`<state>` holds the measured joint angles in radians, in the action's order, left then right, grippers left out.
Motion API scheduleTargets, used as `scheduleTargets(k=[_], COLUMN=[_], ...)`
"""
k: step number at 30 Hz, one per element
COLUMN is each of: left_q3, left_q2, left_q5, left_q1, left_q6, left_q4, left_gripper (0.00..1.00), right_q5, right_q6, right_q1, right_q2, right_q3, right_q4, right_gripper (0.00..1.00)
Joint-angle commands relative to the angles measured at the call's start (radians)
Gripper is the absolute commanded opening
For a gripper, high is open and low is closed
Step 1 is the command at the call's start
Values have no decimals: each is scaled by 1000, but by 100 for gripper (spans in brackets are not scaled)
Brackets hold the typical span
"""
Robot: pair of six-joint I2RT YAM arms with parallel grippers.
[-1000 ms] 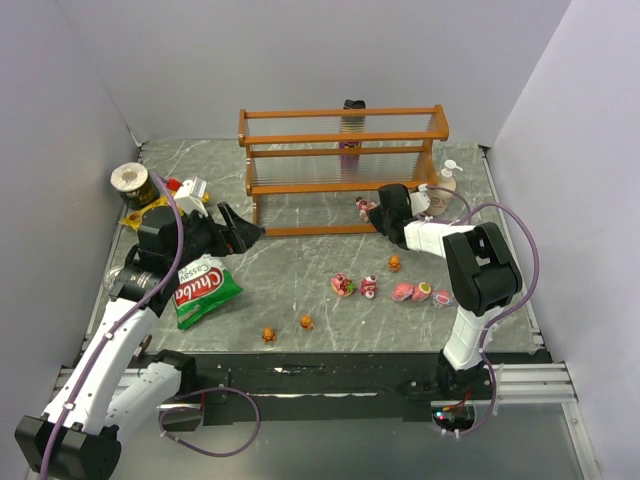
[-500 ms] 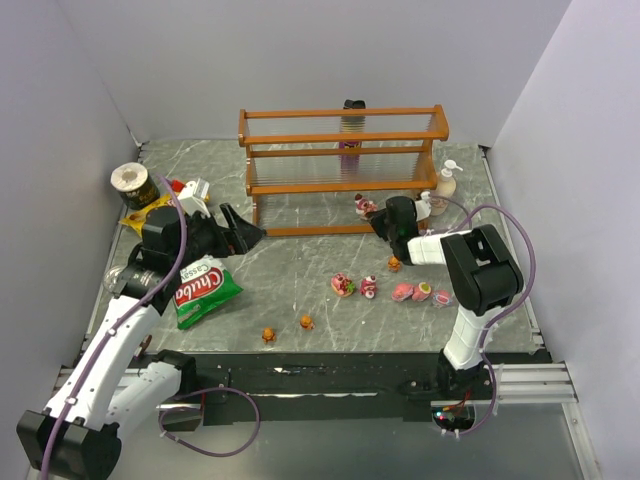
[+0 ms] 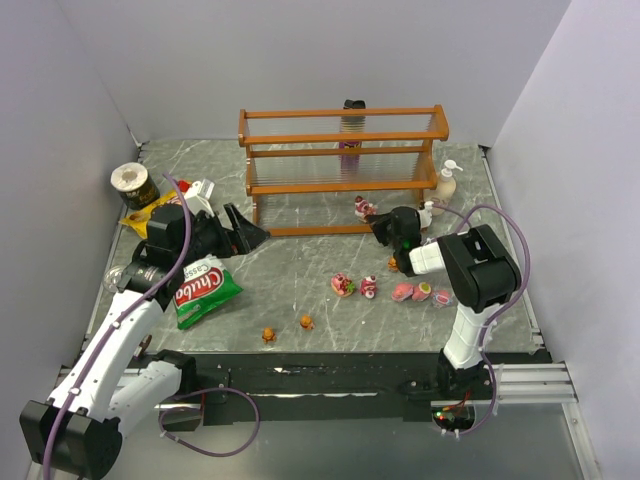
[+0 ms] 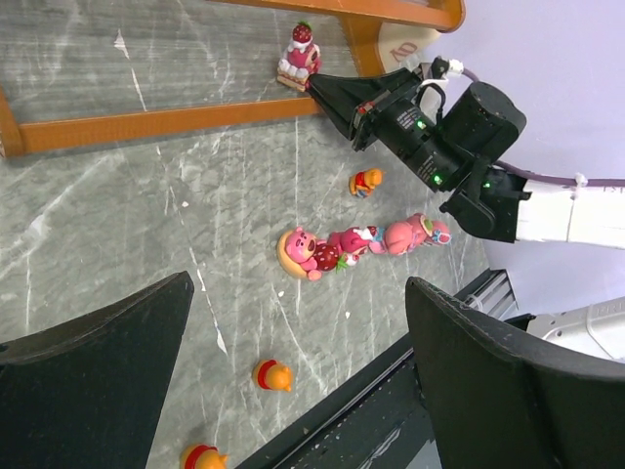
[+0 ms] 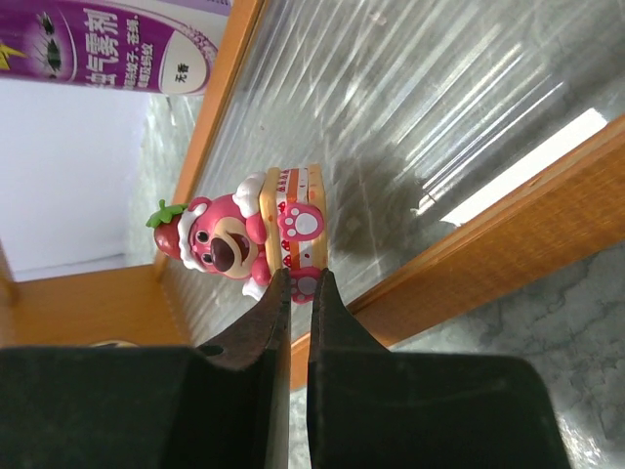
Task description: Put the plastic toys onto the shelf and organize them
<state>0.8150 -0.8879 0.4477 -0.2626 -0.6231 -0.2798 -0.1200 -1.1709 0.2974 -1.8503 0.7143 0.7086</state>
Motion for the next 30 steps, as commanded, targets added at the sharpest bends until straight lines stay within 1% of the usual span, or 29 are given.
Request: scheduleTargets(k=[1,4,8,11,15,18,19,21,25,28,29,30], left_q3=[-2,-4,-4,-4,-5,-5,-5,-5,-4,-2,-2,-2], left_q2=[9,9,6,3,1,0,0,-2,0,1,1,3], left_q5=[17,19,22,22,23,25,22,20,22,22,20,22], left_q1=[-4,-3,-3,-3,-3,-3,-3,-3,-3,-3,-3,-3], left_q6=[-15,-17,-18,-20,-18,-17,-17,-15,-13,-12,-12,-10], left_q4=[42,42,47,48,50,50,48,48,45,45,47,45], left_gripper=[96,96,96,96,96,96,96,96,96,96,96,96], right_q5=[26,36,36,23,-1,-24,-27,-36,-44,-47,-49,-52], right_q6=[-64,-78,-81,-72,-59,-61,-64,-65,-61,-52,-46,-42], right_q1=[-18,-24,-26,-30,-29,-29,-30,-29,-29,-29,-29,-29], right_q2=[-39,-43,-35,-20,-1,11,16,19,22,25,25,28], right_q3=[-21,-19,-6,13,48,62,71,89,120,143,148,152], right_q4=[31,23,-37,-116,-248,-296,-335,-372,-455,-494,-512,-517], right_gripper=[8,9,11,17,21,22,22,16,13,20,25,26])
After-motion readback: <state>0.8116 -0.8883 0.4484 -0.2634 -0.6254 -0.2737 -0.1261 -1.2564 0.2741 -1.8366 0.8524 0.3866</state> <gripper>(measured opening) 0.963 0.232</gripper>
